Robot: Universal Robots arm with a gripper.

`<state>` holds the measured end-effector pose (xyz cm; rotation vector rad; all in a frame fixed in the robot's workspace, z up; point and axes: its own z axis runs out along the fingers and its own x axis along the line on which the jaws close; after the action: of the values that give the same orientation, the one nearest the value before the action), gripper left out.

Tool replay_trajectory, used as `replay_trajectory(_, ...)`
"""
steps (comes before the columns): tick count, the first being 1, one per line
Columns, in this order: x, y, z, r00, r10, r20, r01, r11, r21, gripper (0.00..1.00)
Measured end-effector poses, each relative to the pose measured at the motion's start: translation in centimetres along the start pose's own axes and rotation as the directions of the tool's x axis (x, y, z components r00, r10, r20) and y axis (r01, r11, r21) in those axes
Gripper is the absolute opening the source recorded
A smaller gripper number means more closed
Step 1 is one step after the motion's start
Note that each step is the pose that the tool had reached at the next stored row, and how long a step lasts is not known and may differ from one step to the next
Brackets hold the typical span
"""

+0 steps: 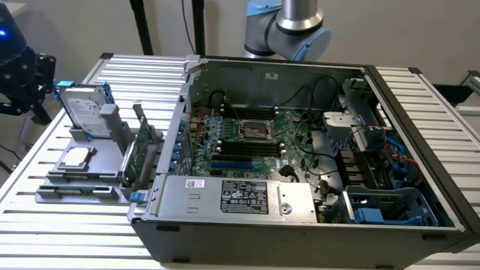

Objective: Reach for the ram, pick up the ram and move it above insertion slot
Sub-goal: 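Pick up the ram and move it above insertion slot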

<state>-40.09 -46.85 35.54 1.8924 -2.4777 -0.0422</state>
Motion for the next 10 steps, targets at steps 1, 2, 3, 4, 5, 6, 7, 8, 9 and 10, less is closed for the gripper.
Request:
replay_trajectory(1,0.00,0.00,0.01,0.9998,-0.018,-0.0005,0.018,0.9998,0.0006,0.11)
replay_trajectory(2,0.00,0.00,0.02,0.9993,-0.037,-0.0011,0.037,0.9993,0.0013,0.11)
replay_trajectory(3,0.00,0.00,0.02,0.9985,-0.055,-0.0016,0.055,0.9985,0.0019,0.11)
replay_trajectory(4,0.00,0.00,0.03,0.9973,-0.073,-0.0021,0.073,0.9973,0.0025,0.11)
replay_trajectory(5,0.00,0.00,0.04,0.9958,-0.091,-0.0027,0.091,0.9958,0.0031,0.11)
replay_trajectory(6,0.00,0.00,0.04,0.9940,-0.109,-0.0032,0.109,0.9940,0.0036,0.11)
replay_trajectory(7,0.00,0.00,0.05,0.9918,-0.128,-0.0038,0.128,0.9918,0.0043,0.11)
replay_trajectory(8,0.00,0.00,0.06,0.9894,-0.145,-0.0043,0.145,0.9894,0.0053,0.11)
replay_trajectory(9,0.00,0.00,0.07,0.9866,-0.163,-0.0047,0.163,0.9866,0.0065,0.11)
replay_trajectory(10,0.00,0.00,0.08,0.9835,-0.181,-0.0052,0.181,0.9835,0.0076,0.11)
